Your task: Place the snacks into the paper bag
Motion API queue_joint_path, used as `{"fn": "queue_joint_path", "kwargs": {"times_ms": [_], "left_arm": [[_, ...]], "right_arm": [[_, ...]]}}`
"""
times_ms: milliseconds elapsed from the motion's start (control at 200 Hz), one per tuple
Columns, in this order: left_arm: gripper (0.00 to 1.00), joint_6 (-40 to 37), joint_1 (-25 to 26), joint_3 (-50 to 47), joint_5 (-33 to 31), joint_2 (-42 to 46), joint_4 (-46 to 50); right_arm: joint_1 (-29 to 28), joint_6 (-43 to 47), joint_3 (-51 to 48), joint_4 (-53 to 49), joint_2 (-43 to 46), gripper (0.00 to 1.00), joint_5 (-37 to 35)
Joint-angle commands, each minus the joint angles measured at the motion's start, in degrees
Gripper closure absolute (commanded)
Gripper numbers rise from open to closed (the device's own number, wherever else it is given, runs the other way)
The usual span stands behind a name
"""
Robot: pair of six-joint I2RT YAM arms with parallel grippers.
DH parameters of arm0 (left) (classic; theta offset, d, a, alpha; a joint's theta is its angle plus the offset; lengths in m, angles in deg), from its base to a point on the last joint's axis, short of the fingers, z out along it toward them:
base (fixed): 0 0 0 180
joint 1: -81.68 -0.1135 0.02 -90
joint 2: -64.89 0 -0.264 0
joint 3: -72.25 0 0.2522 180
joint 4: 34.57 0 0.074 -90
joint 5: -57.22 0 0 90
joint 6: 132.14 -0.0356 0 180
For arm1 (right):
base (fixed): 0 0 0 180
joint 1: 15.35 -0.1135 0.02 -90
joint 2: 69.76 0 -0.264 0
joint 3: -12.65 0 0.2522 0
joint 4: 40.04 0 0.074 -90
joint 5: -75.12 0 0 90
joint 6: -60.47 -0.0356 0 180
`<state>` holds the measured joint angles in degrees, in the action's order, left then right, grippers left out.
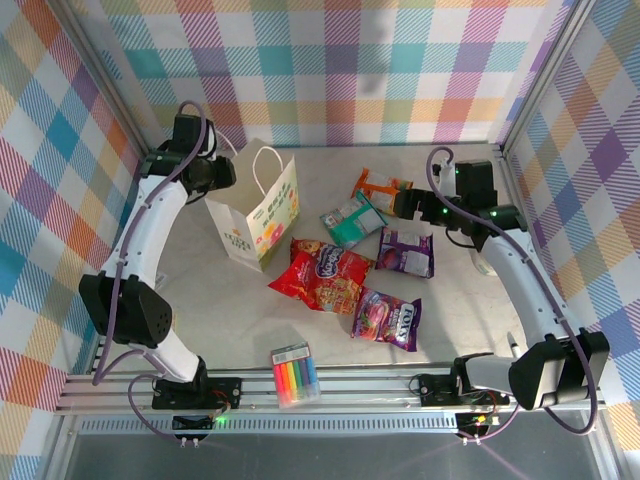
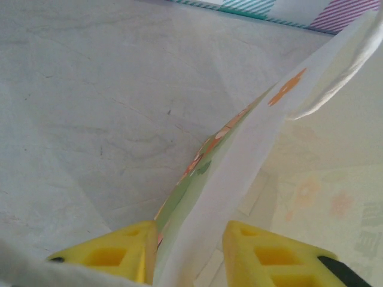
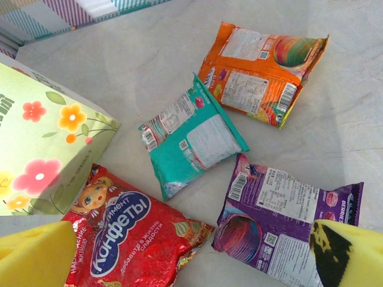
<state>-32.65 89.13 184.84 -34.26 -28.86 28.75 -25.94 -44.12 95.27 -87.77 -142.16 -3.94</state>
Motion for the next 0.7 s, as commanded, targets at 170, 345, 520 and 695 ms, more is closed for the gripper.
{"fn": "queue_joint_path", "kwargs": {"times_ms": [170, 345, 520, 695], "left_arm": [[0.83, -0.27, -0.76, 0.37, 1.78, 1.46, 4.38], [0.79, 0.88, -0.67, -1.24, 0.89, 3.17, 6.01], [0.86, 3.27, -0.67, -3.47, 2.23, 5.61, 6.35], [0.87, 4.43, -0.5, -6.77, 5.86, 8.66, 4.38]], "right_arm": [[-0.79, 0.7, 0.03, 0.39, -0.33, 0.0, -0.53], [-0.84, 1.4, -0.8, 0.53, -0.2, 0.0, -0.4], [-0.84, 2.21, -1.74, 0.88, 0.46, 0.0, -0.3], [-0.84, 2.88, -3.16, 1.19, 1.55, 0.0, -0.39]]}}
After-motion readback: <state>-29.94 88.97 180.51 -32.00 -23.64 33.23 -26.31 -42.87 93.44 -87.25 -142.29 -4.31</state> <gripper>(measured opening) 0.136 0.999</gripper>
